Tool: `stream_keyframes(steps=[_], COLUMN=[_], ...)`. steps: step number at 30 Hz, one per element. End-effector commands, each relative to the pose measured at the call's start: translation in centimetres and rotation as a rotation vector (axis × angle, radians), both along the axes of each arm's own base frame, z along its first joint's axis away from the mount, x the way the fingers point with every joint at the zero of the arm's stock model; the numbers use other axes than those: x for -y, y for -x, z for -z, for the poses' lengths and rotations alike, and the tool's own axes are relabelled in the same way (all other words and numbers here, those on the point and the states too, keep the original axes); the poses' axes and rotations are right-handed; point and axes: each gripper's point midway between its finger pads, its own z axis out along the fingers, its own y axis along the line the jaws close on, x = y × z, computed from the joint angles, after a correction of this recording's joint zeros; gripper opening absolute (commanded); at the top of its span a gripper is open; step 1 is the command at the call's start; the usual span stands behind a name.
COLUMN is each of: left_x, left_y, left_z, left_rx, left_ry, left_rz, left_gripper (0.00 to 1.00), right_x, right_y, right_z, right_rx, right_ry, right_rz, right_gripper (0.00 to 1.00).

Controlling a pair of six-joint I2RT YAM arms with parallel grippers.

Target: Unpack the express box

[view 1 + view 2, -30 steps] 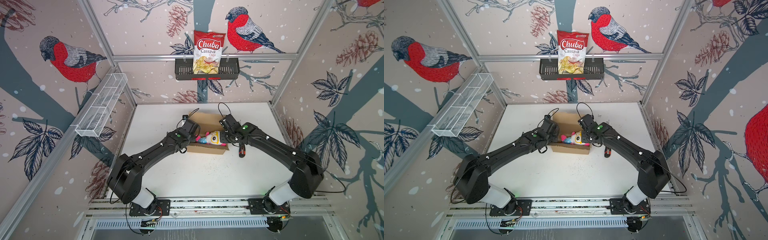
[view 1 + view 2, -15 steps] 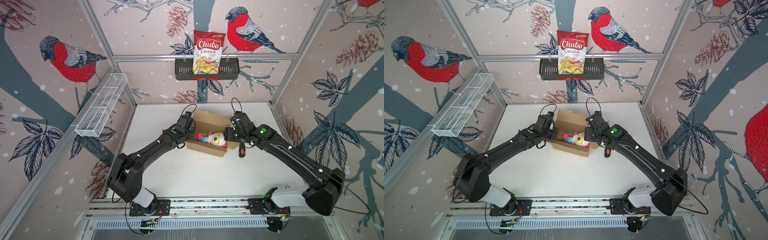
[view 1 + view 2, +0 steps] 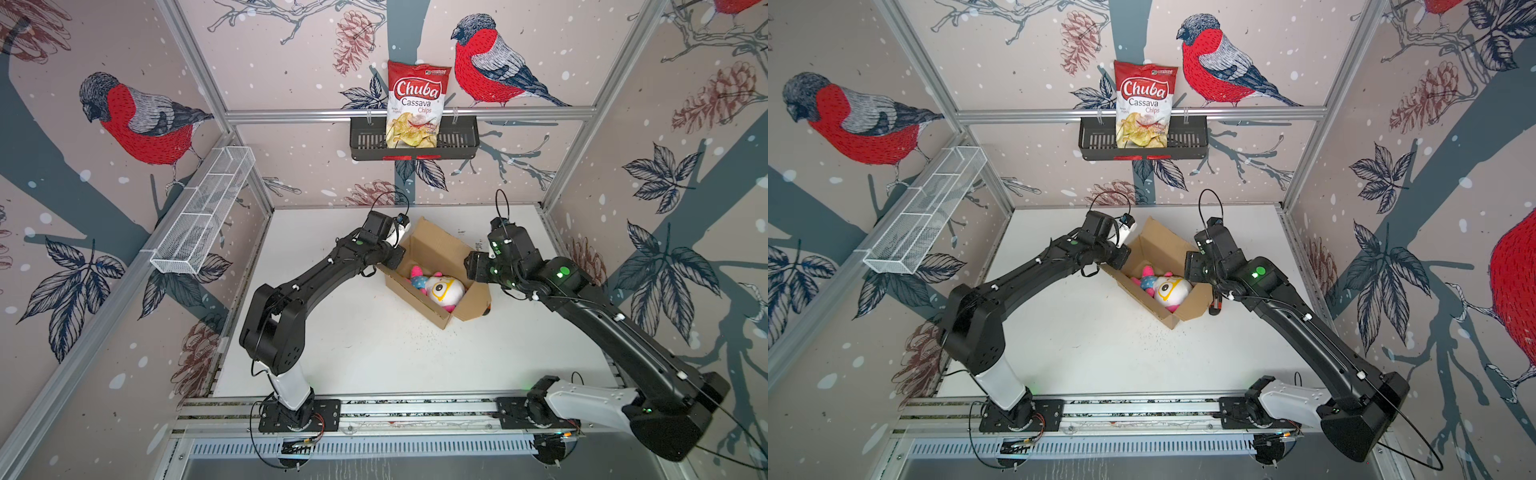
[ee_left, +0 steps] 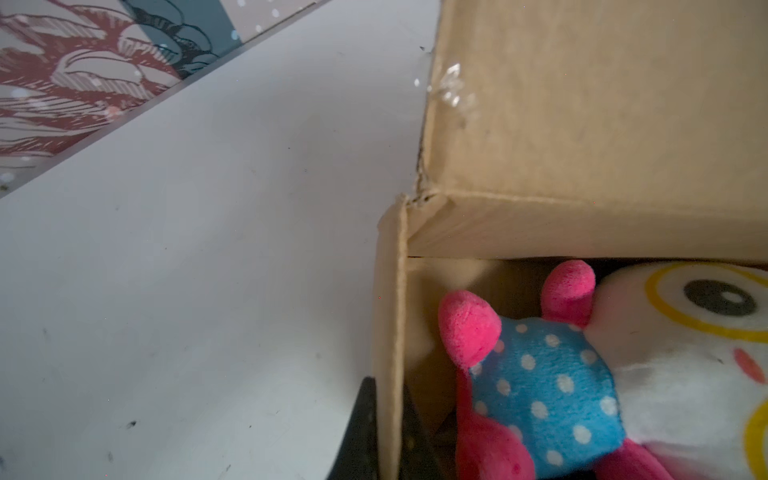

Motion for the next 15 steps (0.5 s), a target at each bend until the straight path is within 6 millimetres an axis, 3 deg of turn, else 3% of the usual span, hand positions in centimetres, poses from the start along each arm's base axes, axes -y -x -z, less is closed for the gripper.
stream_keyframes(steps=[1,8,12,15], left_x=[0.8,1.2,1.2,0.9], left_y=[1.4,1.0,0.3,-0.8], left_z=[0.9,1.6,0.2,-2.0], left_rx=[-0.078,-0.114,-0.068,-0.003], left_ry=[-0.025,-0.039,-0.017,0.013], left_rz=[0.115,0.123,0.100,0.053], left_gripper=[0.14,0.27,0.38,0.46], right_x=[-0.2,-0.3,-0.5,-0.9], right_y=[-0.5,-1.3,-1.5,-1.6], right_z=[-0.4,-0.2,-0.2,-0.6], right_rx=[0.021,0.021,0.025,0.036], right_ry=[0.008,0.018,0.023,0.013], right_rz=[-0.041,-0.070,-0.082,-0.105], right_gripper=[0.66,0.66,0.66,0.66])
